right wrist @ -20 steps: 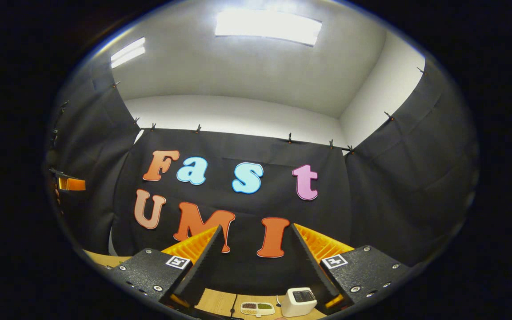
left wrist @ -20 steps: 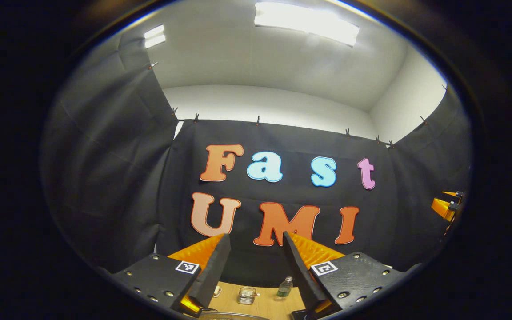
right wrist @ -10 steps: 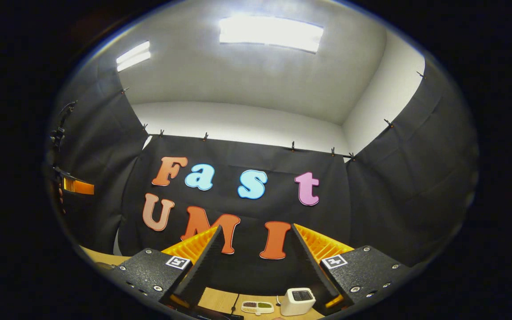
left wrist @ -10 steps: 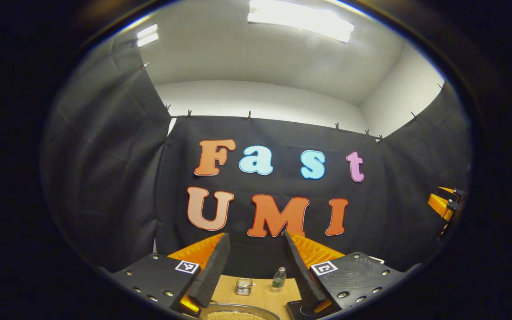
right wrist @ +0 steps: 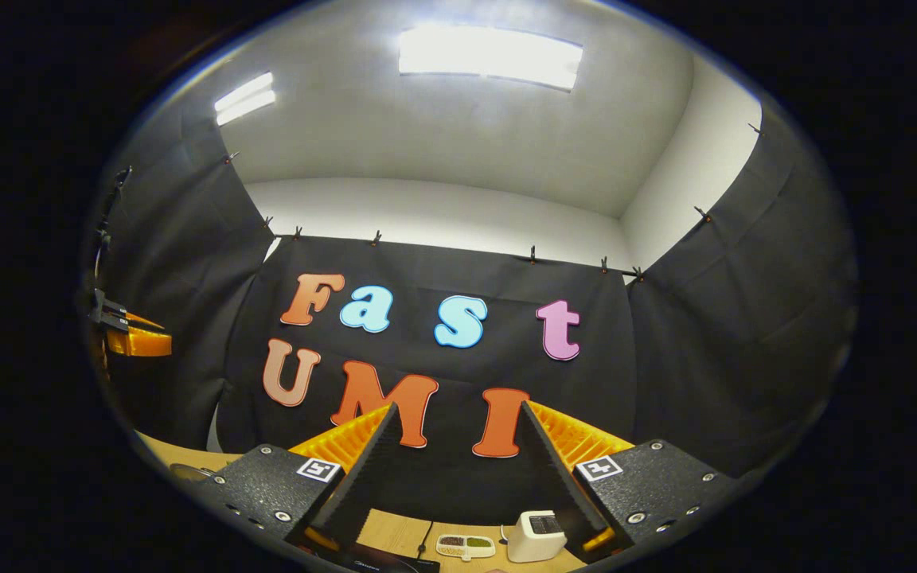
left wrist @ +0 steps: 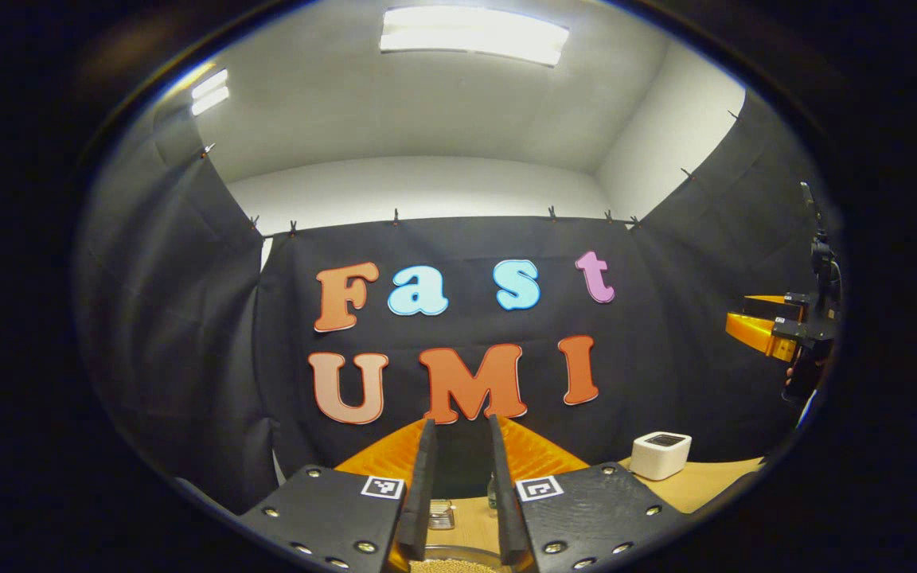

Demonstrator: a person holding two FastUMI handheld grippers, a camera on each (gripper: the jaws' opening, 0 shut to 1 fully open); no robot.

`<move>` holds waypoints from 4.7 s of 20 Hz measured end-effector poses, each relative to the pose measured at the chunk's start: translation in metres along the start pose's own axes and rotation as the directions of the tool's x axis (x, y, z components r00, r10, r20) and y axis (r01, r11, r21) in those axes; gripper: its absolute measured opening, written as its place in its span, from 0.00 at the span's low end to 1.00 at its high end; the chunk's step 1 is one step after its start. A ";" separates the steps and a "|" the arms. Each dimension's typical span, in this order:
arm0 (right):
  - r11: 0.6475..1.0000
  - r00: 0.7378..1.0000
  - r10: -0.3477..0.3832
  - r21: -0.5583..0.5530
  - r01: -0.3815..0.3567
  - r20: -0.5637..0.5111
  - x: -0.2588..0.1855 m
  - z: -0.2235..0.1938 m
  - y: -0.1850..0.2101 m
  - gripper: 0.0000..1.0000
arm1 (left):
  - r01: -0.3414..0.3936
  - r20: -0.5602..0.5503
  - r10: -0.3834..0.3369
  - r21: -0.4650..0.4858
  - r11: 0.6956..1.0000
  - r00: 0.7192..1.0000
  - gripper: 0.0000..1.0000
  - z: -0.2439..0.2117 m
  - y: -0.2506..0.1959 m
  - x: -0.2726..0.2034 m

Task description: First push the handle of the pot to place it horizontally, then grasp the pot with both hands and set it on the induction cooktop.

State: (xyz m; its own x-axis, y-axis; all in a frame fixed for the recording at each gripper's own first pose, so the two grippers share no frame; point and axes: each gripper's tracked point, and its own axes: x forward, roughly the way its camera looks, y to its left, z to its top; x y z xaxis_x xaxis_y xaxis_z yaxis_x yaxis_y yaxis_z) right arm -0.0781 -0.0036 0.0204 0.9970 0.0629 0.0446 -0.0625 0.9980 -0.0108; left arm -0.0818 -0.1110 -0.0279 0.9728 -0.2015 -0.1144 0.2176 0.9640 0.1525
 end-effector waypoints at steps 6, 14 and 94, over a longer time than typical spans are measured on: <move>1.000 0.999 0.004 -0.011 -0.004 -0.040 0.003 -0.028 -0.002 0.92 | 0.102 -0.137 -0.110 -0.060 0.993 0.984 0.05 -0.058 -0.032 0.015; 1.000 0.995 0.009 0.025 -0.007 -0.102 -0.003 -0.066 -0.007 0.92 | 0.117 -0.313 -0.143 -0.101 0.988 0.939 0.04 -0.139 -0.036 0.012; 0.990 0.796 0.140 0.112 -0.091 -0.589 -0.078 -0.323 0.100 0.93 | 0.150 -0.869 -0.306 -0.267 0.952 0.390 0.01 -0.486 -0.123 -0.009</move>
State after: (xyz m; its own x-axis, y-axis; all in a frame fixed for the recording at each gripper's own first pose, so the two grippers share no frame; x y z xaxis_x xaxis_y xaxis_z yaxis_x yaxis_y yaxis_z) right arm -0.1471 0.0883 -0.3071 0.8112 0.1848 -0.5548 -0.1572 0.9827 0.0976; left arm -0.1558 -0.1434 -0.5222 0.2435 -0.2226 -0.9440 0.3322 0.9336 -0.1345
